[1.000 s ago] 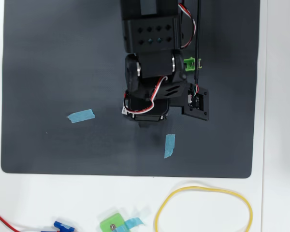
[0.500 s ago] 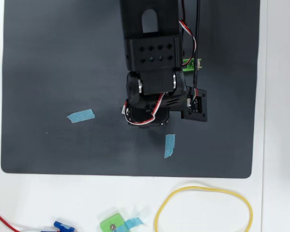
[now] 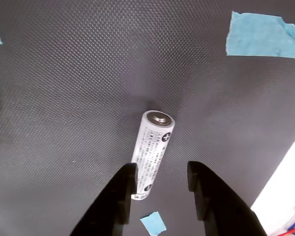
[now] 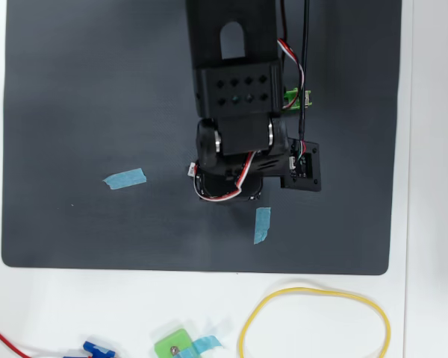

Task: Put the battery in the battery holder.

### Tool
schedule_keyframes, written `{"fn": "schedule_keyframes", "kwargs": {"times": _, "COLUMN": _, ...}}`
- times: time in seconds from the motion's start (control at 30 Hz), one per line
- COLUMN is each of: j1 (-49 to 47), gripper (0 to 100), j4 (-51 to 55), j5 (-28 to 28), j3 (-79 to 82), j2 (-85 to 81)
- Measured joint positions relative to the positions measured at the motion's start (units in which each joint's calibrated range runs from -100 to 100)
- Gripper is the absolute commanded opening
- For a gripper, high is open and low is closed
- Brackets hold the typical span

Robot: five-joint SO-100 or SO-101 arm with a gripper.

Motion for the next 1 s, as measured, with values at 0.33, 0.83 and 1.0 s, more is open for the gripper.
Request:
{"fn": "schedule_keyframes", "kwargs": {"times": 0.33, "j1": 0.0, "gripper": 9, "j4": 5.17, "j5": 0.0, "j3": -4.9, "j2": 3.65}}
{"fn": "schedule_keyframes", "kwargs": {"times": 0.83, "j1": 0.0, "gripper": 9, "j4": 8.7, "j5": 1.14, "j3": -5.81, "j2": 8.74}}
{"fn": "schedule_keyframes", "kwargs": {"times": 1.0, "j1": 0.0, "gripper": 2, "j4": 8.7, "j5": 1.14, "j3": -5.81, "j2": 8.74}}
